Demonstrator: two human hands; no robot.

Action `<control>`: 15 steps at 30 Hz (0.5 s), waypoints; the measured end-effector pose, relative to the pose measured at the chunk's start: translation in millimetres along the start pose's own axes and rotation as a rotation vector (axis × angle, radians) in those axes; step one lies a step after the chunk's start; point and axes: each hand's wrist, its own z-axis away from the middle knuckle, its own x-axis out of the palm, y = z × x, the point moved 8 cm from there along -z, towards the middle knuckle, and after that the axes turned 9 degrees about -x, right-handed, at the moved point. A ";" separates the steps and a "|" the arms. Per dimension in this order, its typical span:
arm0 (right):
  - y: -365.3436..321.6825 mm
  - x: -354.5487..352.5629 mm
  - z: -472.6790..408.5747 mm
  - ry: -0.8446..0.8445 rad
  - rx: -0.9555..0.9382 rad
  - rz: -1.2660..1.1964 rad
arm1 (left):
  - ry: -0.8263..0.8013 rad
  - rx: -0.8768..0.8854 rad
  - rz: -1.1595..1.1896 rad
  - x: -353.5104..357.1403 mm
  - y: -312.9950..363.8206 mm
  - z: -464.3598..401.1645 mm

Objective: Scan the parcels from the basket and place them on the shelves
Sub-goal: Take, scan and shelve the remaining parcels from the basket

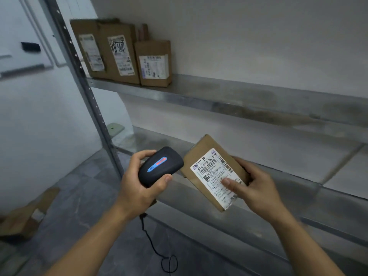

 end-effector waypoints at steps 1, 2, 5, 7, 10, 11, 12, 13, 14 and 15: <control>-6.0 8.3 -5.3 0.026 -0.015 -0.018 | 0.035 -0.004 0.018 -9.0 -0.8 -2.0; -12.0 15.5 -11.3 0.052 -0.028 -0.036 | 0.062 -0.002 0.033 -17.0 -1.0 -4.6; -31.4 30.1 -30.3 0.133 -0.080 -0.084 | 0.109 -0.002 0.064 -35.5 -2.8 -14.4; -44.1 37.5 -43.1 0.164 -0.116 -0.115 | 0.132 0.005 0.061 -44.2 -3.7 -22.3; -63.5 44.4 -62.5 0.198 -0.178 -0.132 | 0.158 0.004 0.053 -52.9 -8.9 -36.3; -69.3 45.1 -69.2 0.208 -0.194 -0.139 | 0.165 0.002 0.049 -54.3 -10.8 -41.2; -75.5 45.9 -76.3 0.219 -0.212 -0.151 | 0.170 0.005 0.043 -55.2 -12.5 -46.1; -82.3 46.1 -83.7 0.234 -0.235 -0.165 | 0.175 0.013 0.040 -55.7 -12.7 -51.0; -89.4 45.9 -91.4 0.255 -0.261 -0.175 | 0.178 0.024 0.041 -55.4 -12.5 -56.1; -97.0 45.5 -99.7 0.278 -0.290 -0.182 | 0.182 0.036 0.043 -54.8 -11.8 -61.5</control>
